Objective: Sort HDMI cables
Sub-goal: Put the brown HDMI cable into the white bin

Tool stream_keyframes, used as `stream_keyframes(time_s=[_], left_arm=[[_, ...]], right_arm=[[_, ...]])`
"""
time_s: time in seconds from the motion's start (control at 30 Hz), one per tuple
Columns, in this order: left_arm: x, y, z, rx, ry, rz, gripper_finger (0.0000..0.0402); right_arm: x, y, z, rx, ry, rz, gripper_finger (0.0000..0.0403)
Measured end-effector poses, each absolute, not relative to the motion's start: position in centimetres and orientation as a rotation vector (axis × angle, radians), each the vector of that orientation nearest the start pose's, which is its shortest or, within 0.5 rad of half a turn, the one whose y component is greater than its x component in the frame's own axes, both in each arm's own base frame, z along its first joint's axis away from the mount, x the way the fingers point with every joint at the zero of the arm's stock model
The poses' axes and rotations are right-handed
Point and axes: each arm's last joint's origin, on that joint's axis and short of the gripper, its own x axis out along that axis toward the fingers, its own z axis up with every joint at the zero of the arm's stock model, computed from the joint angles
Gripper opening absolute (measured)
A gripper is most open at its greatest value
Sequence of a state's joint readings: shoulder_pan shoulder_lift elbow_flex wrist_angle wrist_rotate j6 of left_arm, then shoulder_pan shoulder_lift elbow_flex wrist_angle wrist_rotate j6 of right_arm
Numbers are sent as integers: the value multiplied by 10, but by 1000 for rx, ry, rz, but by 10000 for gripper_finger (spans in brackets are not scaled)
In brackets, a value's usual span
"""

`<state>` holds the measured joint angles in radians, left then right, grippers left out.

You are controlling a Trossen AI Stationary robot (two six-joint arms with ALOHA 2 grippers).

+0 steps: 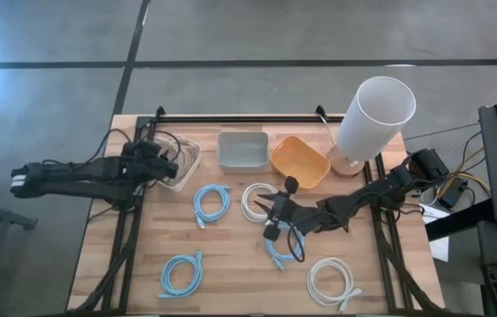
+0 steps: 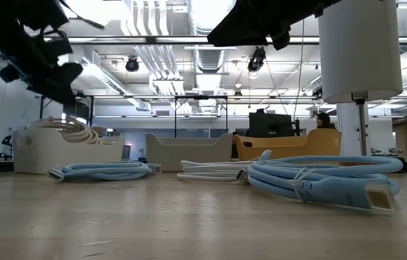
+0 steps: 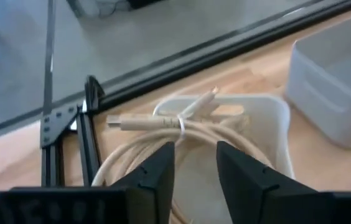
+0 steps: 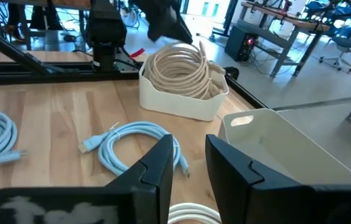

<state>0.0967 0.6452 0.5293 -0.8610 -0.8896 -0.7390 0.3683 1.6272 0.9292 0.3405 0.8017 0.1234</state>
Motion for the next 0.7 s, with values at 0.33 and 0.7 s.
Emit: stream_keyframes(time_s=[0.33,0.7], left_arm=[[125,32,184,-334,583,1083,62],[135,32,163,-391,613,1074,55]], right_arm=[[328,103,225,-81,274,-447,80],[328,103,225,-81,273,-448,87]])
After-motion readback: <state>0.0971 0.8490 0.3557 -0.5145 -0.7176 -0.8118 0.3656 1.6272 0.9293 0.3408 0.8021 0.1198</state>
